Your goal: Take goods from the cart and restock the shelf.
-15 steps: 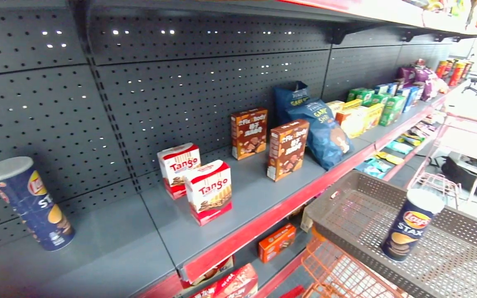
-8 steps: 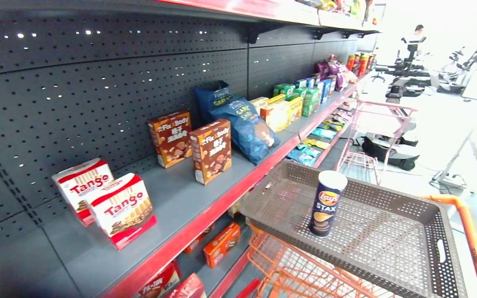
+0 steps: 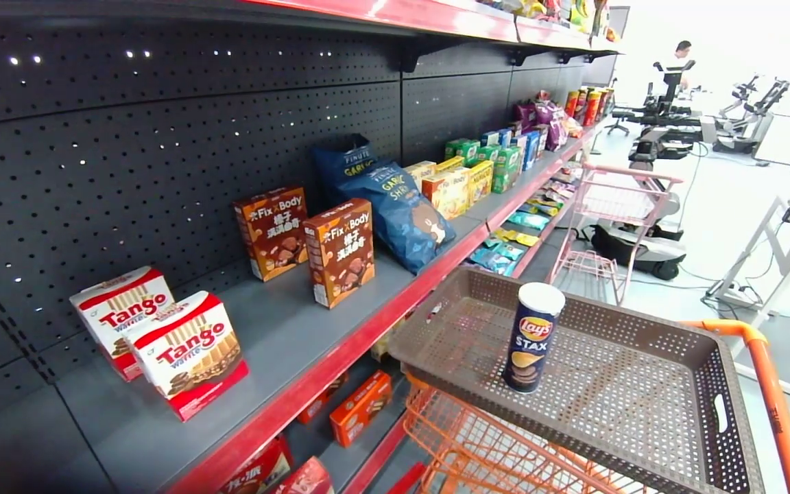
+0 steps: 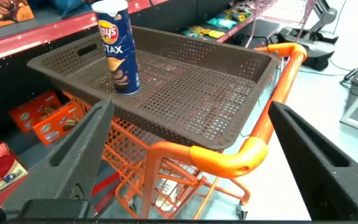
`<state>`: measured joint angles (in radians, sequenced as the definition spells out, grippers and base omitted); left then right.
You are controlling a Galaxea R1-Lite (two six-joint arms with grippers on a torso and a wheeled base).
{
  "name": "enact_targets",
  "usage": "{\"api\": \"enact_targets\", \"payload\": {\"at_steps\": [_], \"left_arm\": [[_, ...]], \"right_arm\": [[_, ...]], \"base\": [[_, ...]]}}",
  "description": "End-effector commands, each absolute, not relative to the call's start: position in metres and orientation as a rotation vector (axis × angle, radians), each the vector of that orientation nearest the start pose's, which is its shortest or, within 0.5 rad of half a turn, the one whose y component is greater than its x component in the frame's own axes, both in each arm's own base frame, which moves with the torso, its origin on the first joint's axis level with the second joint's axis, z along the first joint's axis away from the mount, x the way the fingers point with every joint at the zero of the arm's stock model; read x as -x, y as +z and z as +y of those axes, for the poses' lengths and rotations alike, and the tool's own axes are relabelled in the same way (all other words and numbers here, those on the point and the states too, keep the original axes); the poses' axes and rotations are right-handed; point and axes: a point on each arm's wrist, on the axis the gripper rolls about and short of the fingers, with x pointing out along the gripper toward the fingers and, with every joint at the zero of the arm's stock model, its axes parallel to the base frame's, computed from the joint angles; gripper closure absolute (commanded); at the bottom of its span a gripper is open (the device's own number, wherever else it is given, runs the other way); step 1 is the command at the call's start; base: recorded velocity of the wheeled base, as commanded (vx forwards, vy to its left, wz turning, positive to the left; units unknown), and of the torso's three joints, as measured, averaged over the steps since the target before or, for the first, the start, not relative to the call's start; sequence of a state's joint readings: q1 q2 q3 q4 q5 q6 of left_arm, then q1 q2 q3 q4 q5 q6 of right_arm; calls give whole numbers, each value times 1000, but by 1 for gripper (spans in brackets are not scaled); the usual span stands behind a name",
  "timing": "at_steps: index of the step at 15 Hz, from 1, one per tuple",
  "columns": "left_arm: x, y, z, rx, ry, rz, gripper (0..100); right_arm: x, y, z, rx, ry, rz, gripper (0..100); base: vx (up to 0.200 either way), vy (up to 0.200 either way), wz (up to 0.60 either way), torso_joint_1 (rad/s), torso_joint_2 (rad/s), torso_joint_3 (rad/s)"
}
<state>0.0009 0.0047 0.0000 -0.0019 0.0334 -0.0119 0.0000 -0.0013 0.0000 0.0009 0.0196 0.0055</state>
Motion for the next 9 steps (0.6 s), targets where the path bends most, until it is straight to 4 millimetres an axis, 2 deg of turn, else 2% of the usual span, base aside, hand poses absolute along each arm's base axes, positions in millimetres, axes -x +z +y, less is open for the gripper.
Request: {"api": "enact_targets", "payload": {"at_steps": [1,2,3,4,5,6,9], "left_arm": [[22,76,1,12,35,4,0],[22,76,1,14,35,3,0],[22,76,1,12,34,4,0],[22,76,1,12,35,1,0],[22,76,1,12,34,3,0],[22,76,1,12,35,4,0],[22,76,1,12,35,4,0]], "right_arm": [[23,76,0,-5,21,0,0],[20,141,2,5,84,-16,0],[6,152,2,2,86,69,0],[-2,169,2,-4,87,75,0],[-10,178,2,-6,73,100,0],[-32,188,2,-13,75,181,0],[-113,184,-2,26,48,318,0]], "base": [[0,0,0,0,0,0],[0,0,0,0,0,0],[0,0,0,0,0,0],[0,0,0,0,0,0],[0,0,0,0,0,0],[0,0,0,0,0,0],[0,0,0,0,0,0]]}}
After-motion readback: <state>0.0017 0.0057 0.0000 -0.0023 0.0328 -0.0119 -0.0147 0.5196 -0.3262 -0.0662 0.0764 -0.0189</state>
